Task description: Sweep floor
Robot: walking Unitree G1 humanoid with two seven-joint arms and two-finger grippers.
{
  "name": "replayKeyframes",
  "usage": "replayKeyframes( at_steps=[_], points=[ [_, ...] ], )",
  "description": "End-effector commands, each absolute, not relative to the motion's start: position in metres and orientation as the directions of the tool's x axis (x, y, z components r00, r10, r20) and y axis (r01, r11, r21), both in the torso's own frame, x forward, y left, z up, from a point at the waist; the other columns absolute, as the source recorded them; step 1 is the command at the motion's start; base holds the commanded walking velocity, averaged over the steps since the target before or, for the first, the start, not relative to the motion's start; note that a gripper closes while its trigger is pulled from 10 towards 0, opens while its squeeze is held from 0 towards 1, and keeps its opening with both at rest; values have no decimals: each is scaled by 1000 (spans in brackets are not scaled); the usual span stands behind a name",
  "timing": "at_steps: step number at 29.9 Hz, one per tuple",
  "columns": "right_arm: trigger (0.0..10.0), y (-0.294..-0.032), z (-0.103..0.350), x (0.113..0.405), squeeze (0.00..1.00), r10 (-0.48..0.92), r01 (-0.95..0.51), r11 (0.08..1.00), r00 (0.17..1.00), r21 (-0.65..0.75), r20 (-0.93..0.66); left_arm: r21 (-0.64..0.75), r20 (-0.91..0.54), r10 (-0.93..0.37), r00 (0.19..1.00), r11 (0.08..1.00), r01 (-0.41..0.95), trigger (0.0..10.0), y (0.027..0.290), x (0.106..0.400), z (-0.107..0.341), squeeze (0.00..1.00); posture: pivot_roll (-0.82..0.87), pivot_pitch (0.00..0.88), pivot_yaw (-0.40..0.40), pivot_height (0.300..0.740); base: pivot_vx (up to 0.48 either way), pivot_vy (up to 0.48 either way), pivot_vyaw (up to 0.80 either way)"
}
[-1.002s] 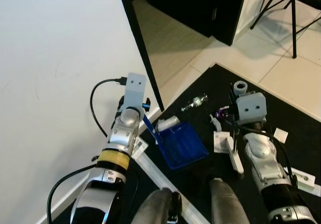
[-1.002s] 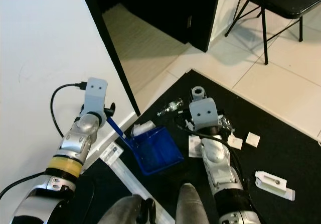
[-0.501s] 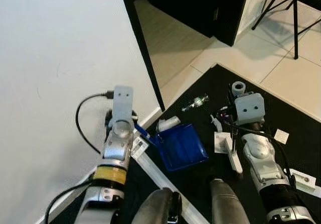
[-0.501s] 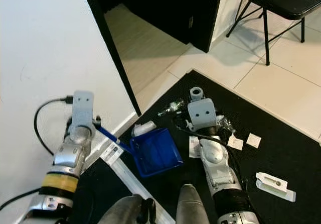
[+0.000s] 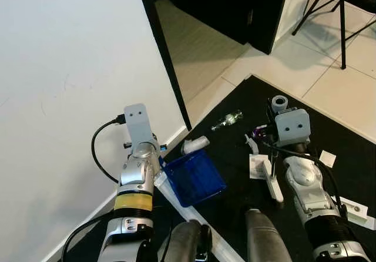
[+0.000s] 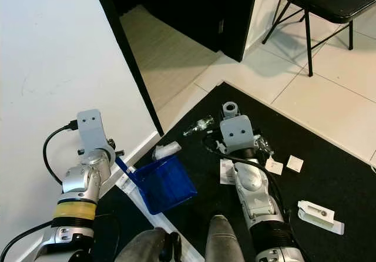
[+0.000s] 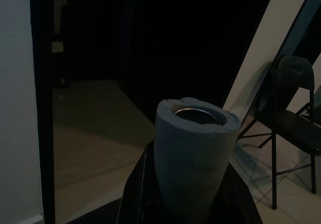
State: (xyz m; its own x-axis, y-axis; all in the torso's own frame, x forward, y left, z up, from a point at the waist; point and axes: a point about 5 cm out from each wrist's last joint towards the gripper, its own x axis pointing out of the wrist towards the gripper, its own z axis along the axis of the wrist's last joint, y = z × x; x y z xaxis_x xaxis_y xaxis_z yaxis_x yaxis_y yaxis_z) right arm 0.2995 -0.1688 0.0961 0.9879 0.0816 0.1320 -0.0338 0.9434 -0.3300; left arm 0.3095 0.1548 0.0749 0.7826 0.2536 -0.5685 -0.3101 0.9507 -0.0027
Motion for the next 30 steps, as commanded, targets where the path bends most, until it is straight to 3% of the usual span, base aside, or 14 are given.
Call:
replayKeyframes(
  at_steps=[1, 5, 7, 8, 9, 10, 11, 16, 24, 30],
  points=[
    [10000, -166, 95, 299, 0, 96, -46, 943, 986, -330, 135, 72, -557, 340, 757, 928, -364, 0, 166, 306, 74, 0, -81, 170, 122, 740, 0, 0, 0],
    [10000, -165, 95, 299, 0, 97, -48, 944, 986, -327, 135, 128, -513, 335, 791, 940, -316, 0, 167, 308, 77, 0, -77, 167, 125, 740, 0, 0, 0],
    [10000, -164, 95, 300, 0, 96, -47, 945, 986, -325, 136, 132, -505, 245, 828, 970, -206, 0, 160, 312, 78, 0, -73, 165, 125, 740, 0, 0, 0],
    [10000, -164, 95, 300, 0, 95, -46, 945, 986, -324, 137, 118, -498, 172, 850, 984, -131, 4824, 155, 315, 81, 0, -73, 165, 126, 740, 0, 0, 0],
    [10000, -164, 95, 300, 0, 95, -46, 945, 986, -324, 137, 118, -498, 172, 850, 984, -131, 4824, 155, 315, 81, 0, -73, 165, 126, 740, 0, 0, 0],
    [10000, -164, 95, 300, 0, 95, -46, 945, 986, -324, 137, 96, -497, 95, 862, 994, -54, 10000, 149, 317, 83, 0, -71, 163, 126, 740, 0, 0, 0],
    [10000, -164, 95, 300, 0, 95, -46, 945, 986, -324, 137, 96, -497, 95, 862, 994, -54, 10000, 149, 317, 83, 0, -71, 163, 126, 740, 0, 0, 0],
    [10000, -165, 96, 302, 0, 91, -41, 945, 986, -324, 140, -171, -465, -294, 835, 955, 241, 10000, 122, 323, 100, 0, -78, 159, 127, 740, 0, 0, 0],
    [10000, -168, 97, 301, 0, 85, -34, 944, 986, -327, 143, -143, -538, -376, 755, 923, 358, 10000, 120, 328, 89, 0, -92, 154, 126, 740, 0, 0, 0],
    [10000, -167, 97, 302, 0, 85, -33, 944, 986, -329, 145, -82, -463, -395, 793, 911, 405, 10000, 113, 332, 83, 0, -103, 153, 127, 740, 0, 0, 0]
  ],
)
